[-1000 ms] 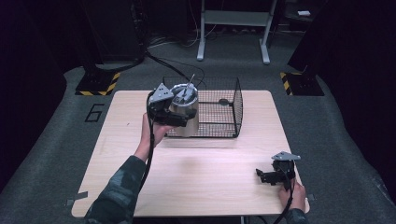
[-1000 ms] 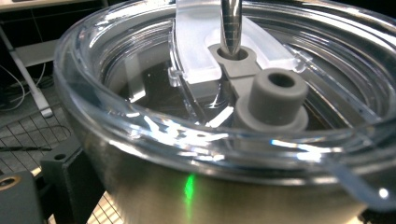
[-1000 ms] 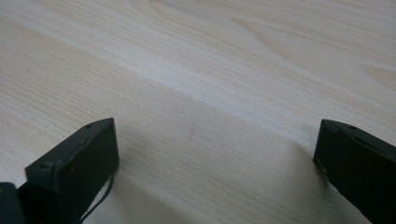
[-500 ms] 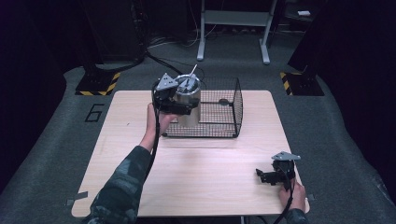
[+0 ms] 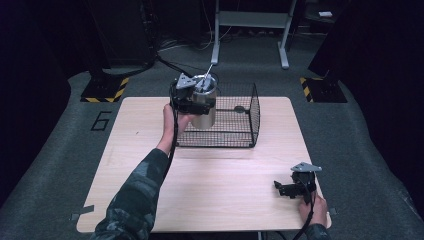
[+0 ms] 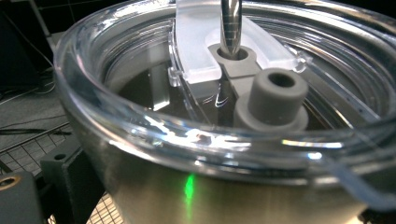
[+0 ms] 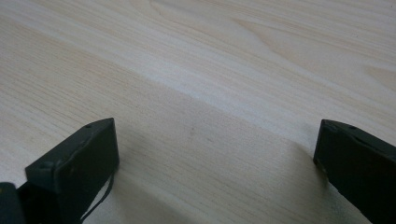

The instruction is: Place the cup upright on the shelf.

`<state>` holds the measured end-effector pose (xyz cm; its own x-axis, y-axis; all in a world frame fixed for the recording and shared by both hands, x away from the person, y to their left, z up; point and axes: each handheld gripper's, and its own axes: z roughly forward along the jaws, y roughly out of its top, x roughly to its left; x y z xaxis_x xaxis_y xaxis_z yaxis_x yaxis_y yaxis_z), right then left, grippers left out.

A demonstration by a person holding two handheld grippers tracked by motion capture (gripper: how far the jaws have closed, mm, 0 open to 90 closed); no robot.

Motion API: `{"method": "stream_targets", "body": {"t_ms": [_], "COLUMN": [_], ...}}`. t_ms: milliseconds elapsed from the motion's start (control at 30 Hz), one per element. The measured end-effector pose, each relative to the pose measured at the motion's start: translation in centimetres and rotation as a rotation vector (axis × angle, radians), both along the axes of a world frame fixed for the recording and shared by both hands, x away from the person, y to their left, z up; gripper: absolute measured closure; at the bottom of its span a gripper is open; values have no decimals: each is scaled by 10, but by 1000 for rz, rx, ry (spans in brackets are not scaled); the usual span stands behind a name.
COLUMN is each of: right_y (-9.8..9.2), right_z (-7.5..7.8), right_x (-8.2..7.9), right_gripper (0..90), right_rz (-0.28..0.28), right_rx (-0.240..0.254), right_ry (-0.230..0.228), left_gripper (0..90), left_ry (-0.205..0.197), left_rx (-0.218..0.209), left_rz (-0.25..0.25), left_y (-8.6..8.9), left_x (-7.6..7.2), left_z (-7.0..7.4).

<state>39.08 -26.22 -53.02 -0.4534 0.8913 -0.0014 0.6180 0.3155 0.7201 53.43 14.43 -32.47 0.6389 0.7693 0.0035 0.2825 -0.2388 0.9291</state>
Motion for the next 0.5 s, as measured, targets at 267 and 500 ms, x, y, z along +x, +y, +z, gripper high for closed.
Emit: {"method": "stream_targets", "body": {"t_ms": [267,500], "right_y": [1,0], "right_z": [0,1], "right_x": [0,0], "right_gripper": [0,0], "right_rz": [-8,0], "right_rx": [16,12], "right_ry": [3,6], "left_gripper": [41,41], "left_ry": [3,28], "left_rx": [10,24], "left_rz": [51,93], "left_y": [-10,-18], "left_x": [16,29], "left_z": [-9,-24]}}
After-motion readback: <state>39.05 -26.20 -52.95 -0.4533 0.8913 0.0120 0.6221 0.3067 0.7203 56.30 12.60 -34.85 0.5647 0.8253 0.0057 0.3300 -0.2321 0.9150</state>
